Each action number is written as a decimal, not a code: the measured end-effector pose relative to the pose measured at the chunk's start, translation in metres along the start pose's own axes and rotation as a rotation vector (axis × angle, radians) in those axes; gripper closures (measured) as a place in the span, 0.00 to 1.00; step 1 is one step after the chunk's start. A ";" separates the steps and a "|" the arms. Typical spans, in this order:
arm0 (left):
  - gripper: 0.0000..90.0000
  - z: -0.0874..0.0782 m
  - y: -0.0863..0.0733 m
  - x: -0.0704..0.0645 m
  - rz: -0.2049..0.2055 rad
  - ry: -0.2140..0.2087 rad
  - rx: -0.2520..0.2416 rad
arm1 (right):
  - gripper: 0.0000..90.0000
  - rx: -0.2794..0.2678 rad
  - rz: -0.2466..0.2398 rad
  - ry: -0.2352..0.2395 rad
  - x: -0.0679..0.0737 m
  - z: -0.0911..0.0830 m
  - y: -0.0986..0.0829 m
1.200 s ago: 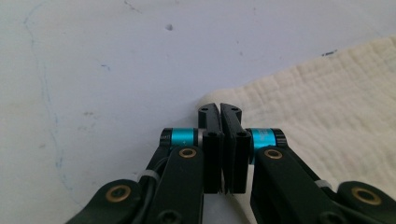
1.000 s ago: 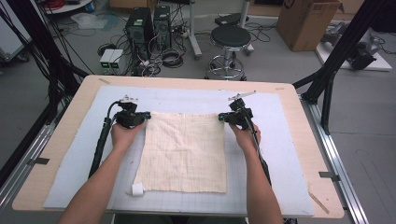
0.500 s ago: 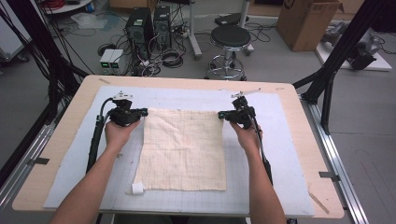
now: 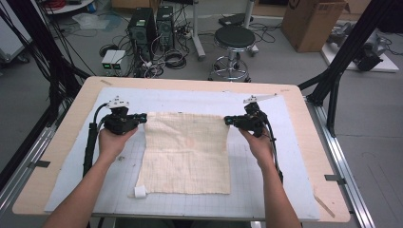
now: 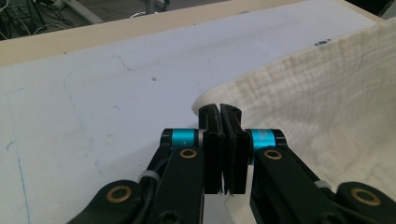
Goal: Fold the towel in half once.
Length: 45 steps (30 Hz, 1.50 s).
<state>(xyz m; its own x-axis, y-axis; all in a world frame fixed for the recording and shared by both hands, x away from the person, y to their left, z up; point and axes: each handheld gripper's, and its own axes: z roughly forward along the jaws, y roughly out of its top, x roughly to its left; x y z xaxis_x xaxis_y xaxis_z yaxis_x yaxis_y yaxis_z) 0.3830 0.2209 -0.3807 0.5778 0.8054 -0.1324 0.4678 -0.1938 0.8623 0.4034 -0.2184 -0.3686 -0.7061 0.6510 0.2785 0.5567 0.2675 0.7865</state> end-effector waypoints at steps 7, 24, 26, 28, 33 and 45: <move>0.97 -0.010 -0.003 -0.010 0.029 -0.027 -0.010 | 0.95 -0.002 -0.013 0.026 0.010 -0.010 -0.006; 0.97 -0.034 -0.035 -0.018 0.024 -0.072 -0.025 | 0.95 0.014 -0.047 0.075 0.025 -0.020 -0.020; 0.97 -0.036 -0.038 -0.021 0.027 -0.079 -0.024 | 0.95 0.012 -0.045 0.076 0.026 -0.021 -0.024; 0.97 -0.039 -0.042 -0.023 0.034 -0.084 -0.025 | 0.95 0.014 -0.046 0.083 0.028 -0.023 -0.027; 0.97 -0.045 -0.049 -0.031 0.058 -0.099 -0.024 | 0.95 0.005 -0.037 0.092 0.029 -0.026 -0.037; 0.97 -0.055 -0.069 -0.040 0.075 -0.119 -0.005 | 0.95 0.012 -0.053 0.114 0.040 -0.030 -0.061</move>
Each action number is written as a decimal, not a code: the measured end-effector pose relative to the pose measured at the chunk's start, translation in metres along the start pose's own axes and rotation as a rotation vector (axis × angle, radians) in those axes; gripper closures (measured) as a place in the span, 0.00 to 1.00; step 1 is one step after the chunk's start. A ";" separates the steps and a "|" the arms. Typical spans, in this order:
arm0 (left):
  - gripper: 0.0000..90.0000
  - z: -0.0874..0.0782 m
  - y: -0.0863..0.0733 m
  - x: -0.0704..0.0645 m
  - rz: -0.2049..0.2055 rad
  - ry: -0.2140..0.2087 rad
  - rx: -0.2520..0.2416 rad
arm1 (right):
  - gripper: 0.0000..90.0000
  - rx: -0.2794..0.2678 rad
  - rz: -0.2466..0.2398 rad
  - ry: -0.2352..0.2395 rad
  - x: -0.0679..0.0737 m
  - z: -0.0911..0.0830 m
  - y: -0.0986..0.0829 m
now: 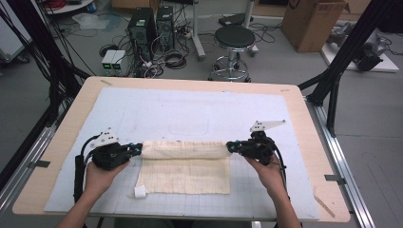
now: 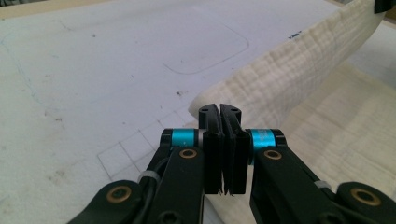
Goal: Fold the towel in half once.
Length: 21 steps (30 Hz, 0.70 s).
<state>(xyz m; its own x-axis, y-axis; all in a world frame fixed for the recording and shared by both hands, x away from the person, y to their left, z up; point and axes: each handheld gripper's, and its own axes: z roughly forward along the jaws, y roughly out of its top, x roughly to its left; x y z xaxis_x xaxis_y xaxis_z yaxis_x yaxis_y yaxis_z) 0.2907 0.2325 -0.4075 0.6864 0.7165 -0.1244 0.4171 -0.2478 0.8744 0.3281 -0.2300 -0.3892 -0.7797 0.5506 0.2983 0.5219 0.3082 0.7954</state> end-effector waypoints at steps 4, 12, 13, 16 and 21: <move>0.97 -0.004 -0.007 -0.005 0.012 -0.004 0.008 | 0.95 0.003 -0.007 0.008 0.004 -0.001 -0.007; 0.97 -0.011 -0.020 -0.013 0.027 -0.024 0.022 | 0.95 0.024 -0.017 0.023 0.015 0.000 -0.019; 0.97 -0.012 -0.021 -0.014 0.030 -0.021 0.024 | 0.95 0.023 -0.017 0.022 0.016 0.000 -0.021; 0.97 -0.014 -0.025 -0.016 0.034 -0.028 0.034 | 0.95 0.032 -0.024 0.021 0.019 0.001 -0.025; 0.97 -0.016 -0.029 -0.019 0.039 -0.041 0.038 | 0.95 0.032 -0.022 0.034 0.022 0.002 -0.032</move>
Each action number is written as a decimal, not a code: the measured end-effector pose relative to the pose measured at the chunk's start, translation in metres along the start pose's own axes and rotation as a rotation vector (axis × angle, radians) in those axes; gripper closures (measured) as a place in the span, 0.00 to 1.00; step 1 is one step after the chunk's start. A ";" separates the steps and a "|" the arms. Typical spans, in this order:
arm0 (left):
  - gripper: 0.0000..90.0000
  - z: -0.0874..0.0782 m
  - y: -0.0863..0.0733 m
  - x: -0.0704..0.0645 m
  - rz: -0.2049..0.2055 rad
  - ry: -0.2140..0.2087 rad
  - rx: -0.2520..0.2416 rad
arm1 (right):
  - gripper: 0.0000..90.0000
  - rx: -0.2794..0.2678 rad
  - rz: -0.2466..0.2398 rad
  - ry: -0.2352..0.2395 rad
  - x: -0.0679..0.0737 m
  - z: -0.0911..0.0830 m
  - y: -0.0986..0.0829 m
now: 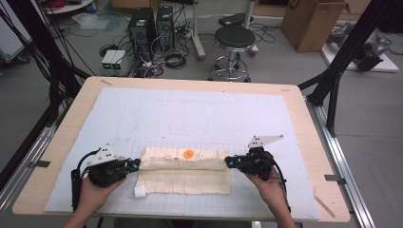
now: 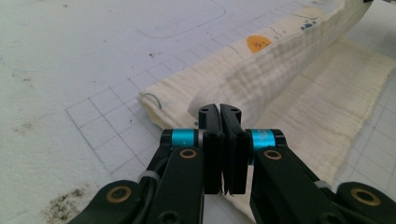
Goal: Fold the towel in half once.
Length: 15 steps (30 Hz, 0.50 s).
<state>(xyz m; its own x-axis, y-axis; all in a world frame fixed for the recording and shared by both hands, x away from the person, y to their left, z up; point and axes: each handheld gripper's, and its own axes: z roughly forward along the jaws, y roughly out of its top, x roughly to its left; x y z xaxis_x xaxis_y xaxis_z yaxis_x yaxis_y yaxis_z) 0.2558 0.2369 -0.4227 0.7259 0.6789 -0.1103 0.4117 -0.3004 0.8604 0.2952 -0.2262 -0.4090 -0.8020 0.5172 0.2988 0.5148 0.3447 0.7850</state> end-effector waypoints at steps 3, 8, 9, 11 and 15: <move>0.97 0.000 -0.004 -0.002 0.007 -0.016 0.011 | 0.95 0.016 0.008 0.006 0.002 0.000 -0.004; 0.96 -0.003 -0.010 -0.006 0.006 -0.050 0.018 | 0.93 0.033 0.009 0.017 0.003 0.003 -0.012; 0.94 -0.005 -0.010 -0.006 0.003 -0.061 0.013 | 0.90 0.038 0.012 0.028 0.004 0.003 -0.014; 0.88 -0.009 -0.009 -0.006 -0.003 -0.077 -0.012 | 0.86 0.038 0.009 0.030 0.006 0.003 -0.015; 0.80 -0.014 -0.005 -0.004 -0.020 -0.099 -0.048 | 0.81 0.025 0.008 0.049 0.012 -0.002 -0.014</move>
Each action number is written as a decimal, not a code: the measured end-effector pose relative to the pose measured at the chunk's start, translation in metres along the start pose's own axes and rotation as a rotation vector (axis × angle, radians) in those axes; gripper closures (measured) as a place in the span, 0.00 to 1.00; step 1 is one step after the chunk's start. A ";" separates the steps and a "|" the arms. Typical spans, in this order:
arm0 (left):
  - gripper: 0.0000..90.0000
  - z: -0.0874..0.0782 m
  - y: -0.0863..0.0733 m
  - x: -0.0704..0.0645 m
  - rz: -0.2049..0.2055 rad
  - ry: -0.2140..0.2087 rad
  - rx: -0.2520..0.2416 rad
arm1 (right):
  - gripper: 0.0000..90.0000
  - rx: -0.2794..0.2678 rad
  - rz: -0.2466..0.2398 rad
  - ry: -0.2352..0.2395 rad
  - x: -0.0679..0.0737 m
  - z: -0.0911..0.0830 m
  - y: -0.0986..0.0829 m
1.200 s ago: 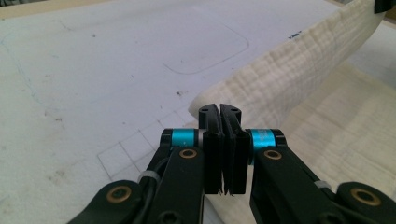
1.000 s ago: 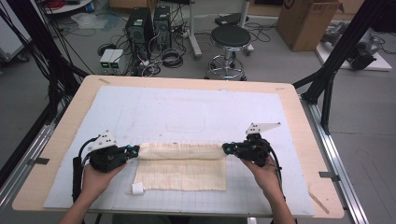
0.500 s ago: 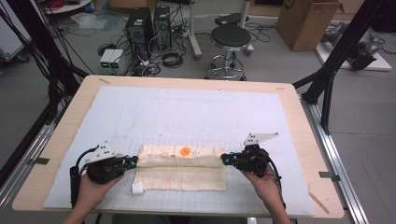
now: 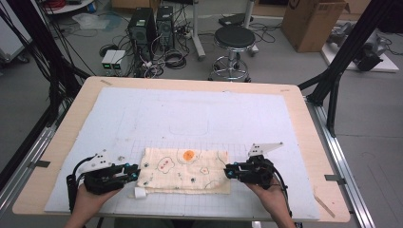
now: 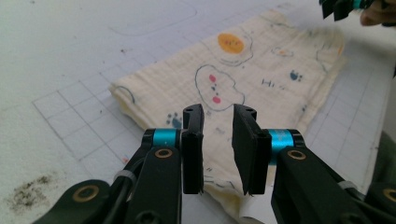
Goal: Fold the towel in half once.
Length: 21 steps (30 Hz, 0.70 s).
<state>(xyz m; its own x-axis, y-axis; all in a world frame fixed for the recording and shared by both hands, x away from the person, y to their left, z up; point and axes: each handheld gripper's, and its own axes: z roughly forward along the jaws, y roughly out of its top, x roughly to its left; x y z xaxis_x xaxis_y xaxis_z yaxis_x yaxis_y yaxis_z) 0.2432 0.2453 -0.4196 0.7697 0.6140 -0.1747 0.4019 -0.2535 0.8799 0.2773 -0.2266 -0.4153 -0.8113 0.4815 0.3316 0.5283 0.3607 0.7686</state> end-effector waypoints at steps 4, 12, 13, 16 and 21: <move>0.79 0.007 0.000 -0.001 -0.003 -0.014 0.019 | 0.78 0.027 -0.023 -0.011 0.004 0.002 -0.001; 0.78 0.018 -0.008 -0.012 0.062 -0.067 0.121 | 0.75 0.110 -0.086 -0.017 0.011 0.013 -0.013; 0.78 0.020 -0.010 -0.012 0.064 -0.066 0.138 | 0.74 0.122 -0.088 -0.019 0.012 0.015 -0.014; 0.77 0.022 -0.012 -0.010 0.067 -0.071 0.167 | 0.72 0.151 -0.126 -0.028 0.015 0.019 -0.016; 0.76 0.024 -0.016 -0.008 0.070 -0.068 0.210 | 0.72 0.168 -0.155 -0.043 0.018 0.021 -0.019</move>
<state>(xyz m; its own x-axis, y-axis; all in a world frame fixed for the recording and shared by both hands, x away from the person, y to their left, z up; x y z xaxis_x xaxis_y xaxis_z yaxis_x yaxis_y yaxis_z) 0.2425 0.2263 -0.4432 0.8281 0.5397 -0.1520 0.4354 -0.4482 0.7807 0.2581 -0.2083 -0.4355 -0.8762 0.4426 0.1907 0.4358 0.5587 0.7056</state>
